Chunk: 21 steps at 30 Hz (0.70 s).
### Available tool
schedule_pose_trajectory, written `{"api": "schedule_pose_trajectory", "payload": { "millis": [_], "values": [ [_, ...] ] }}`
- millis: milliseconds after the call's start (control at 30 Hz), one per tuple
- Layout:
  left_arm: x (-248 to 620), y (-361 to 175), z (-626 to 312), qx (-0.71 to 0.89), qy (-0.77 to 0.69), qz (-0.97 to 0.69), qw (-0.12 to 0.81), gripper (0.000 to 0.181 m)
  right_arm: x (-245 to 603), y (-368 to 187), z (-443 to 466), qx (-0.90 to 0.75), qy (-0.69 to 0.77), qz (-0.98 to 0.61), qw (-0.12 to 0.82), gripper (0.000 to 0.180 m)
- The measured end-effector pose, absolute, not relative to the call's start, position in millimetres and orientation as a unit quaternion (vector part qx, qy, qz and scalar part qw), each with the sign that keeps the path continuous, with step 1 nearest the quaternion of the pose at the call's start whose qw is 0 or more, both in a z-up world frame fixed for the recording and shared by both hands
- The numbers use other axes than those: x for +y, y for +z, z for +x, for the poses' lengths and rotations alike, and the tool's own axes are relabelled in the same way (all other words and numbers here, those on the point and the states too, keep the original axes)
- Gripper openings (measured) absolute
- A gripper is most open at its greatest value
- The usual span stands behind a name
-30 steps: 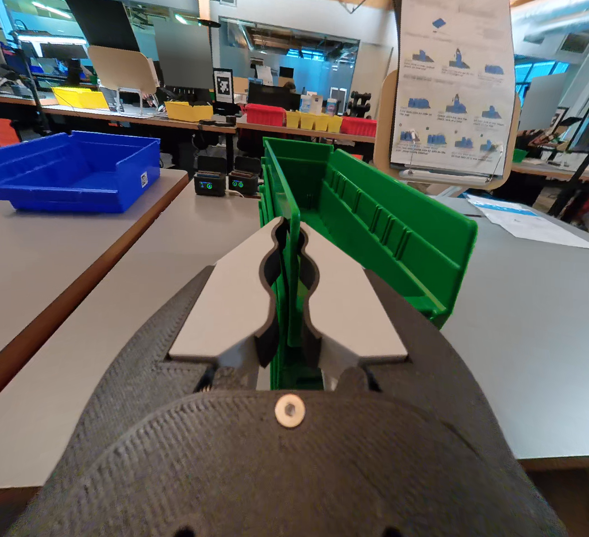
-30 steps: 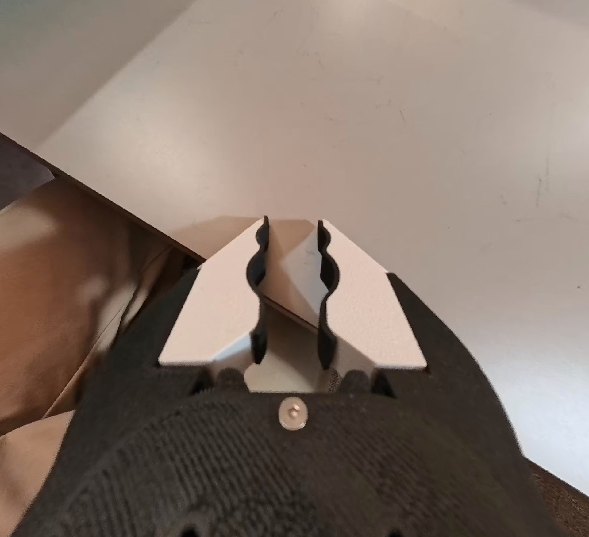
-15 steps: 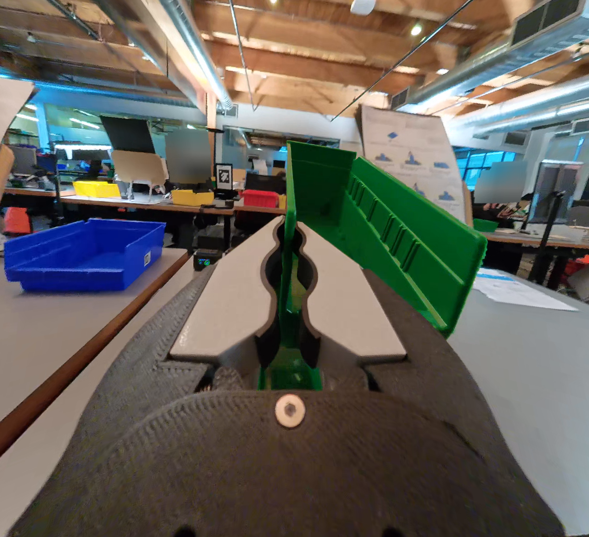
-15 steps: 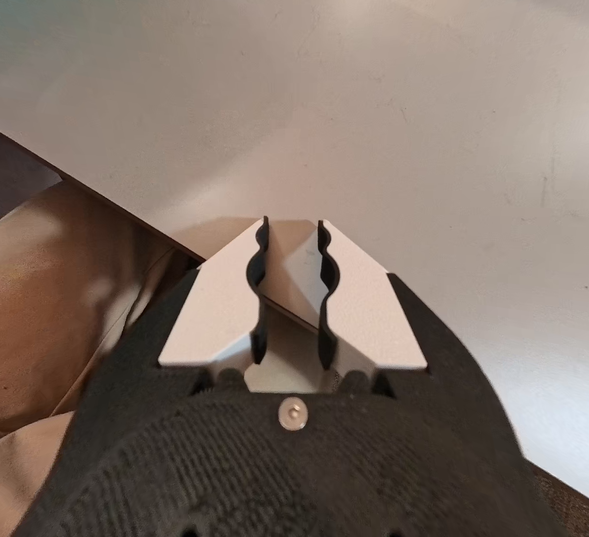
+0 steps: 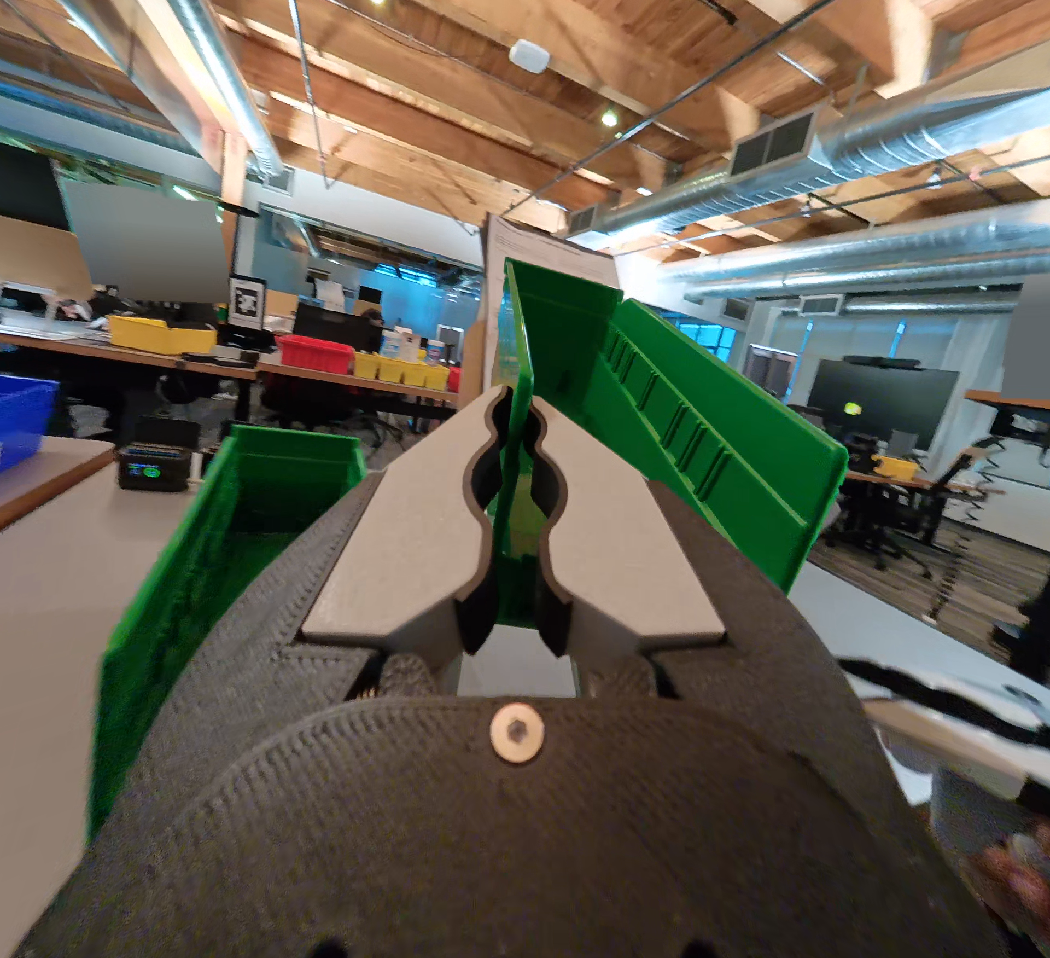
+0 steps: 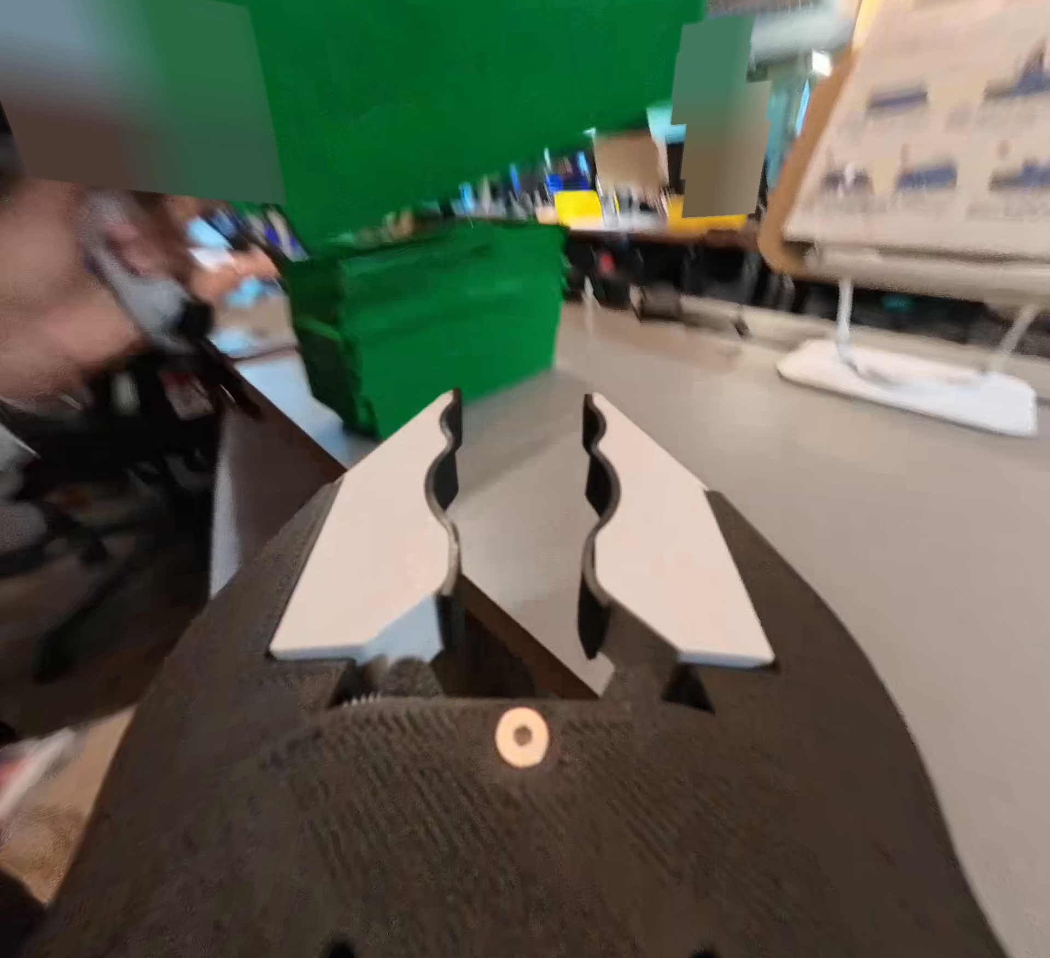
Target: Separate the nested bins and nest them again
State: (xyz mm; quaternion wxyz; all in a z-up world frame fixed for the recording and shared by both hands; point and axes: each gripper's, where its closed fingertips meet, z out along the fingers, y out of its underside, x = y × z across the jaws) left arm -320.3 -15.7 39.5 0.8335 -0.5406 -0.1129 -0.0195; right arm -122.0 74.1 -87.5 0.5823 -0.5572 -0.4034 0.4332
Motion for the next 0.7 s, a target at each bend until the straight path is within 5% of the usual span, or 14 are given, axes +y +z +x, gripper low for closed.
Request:
{"api": "schedule_pose_trajectory", "payload": {
  "millis": [200,433,700],
  "values": [
    [13.2,-3.7,-256.4,-0.072,-0.064,-0.589,0.802,0.000,4.6,-55.0,-140.7,-0.428,0.517,-0.513,0.535,0.066],
    [29.9,-57.1,-209.0,-0.054,-0.067,-0.635,0.768,0.000,31.6,-84.8,-139.6,-0.312,0.508,-0.616,0.515,0.064],
    [39.3,-83.1,-200.6,-0.071,-0.098,-0.659,0.743,0.004,48.9,-121.0,-139.2,-0.364,0.404,-0.654,0.525,0.051]
  ]
}}
